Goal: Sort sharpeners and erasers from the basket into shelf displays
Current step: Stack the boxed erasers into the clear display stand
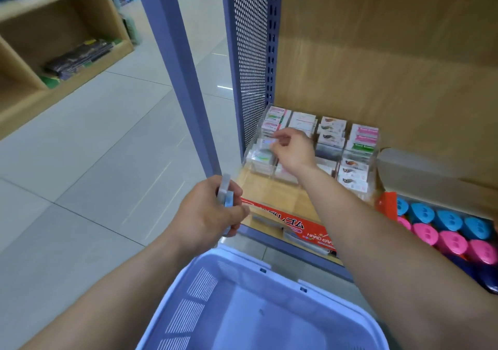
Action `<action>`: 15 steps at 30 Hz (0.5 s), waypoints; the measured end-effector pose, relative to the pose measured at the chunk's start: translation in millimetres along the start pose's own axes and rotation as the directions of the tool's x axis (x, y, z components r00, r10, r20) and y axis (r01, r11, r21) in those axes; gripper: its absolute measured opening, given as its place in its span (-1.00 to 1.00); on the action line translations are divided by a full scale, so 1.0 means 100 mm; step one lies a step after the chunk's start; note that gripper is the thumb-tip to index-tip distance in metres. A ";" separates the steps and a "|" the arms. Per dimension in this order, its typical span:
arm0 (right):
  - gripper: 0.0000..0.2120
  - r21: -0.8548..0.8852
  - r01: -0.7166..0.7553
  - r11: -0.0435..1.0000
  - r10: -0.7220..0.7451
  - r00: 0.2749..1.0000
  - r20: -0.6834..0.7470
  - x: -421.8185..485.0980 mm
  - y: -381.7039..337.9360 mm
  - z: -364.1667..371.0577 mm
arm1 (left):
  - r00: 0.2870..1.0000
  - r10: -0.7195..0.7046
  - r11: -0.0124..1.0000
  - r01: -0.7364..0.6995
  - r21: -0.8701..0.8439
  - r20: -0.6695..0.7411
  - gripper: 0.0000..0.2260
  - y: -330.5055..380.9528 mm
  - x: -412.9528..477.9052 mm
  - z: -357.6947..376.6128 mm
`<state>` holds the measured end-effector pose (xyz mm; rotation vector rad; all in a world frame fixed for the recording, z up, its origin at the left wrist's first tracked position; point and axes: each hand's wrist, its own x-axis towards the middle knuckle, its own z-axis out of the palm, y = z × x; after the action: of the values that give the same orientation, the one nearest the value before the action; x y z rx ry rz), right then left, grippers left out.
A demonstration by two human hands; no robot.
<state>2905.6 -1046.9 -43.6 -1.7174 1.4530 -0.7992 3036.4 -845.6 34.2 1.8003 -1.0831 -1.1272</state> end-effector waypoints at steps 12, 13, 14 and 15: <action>-0.87 0.259 0.139 0.956 -0.237 0.885 0.400 -0.96 -0.62 -0.44 | 0.999 0.051 0.987 -0.053 0.154 0.017 -0.82 0.03 0.02 0.09; -0.87 0.253 0.124 0.959 -0.230 0.864 0.447 -1.08 -0.69 -0.48 | 0.998 0.063 0.985 -0.066 0.157 0.025 -0.81 0.06 0.00 0.11; -0.87 0.241 0.118 0.963 -0.222 0.854 0.471 -1.15 -0.73 -0.52 | 0.996 0.078 0.982 -0.082 0.169 0.033 -0.79 0.08 -0.03 0.12; -0.89 0.247 0.093 0.964 -0.205 0.853 0.479 -1.20 -0.74 -0.56 | 0.995 0.089 0.979 -0.095 0.178 0.042 -0.78 0.11 -0.07 0.13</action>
<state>2878.6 -929.8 48.9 -1.7181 0.8531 -0.5075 3020.1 -845.5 41.4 1.8539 -1.3109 -1.0354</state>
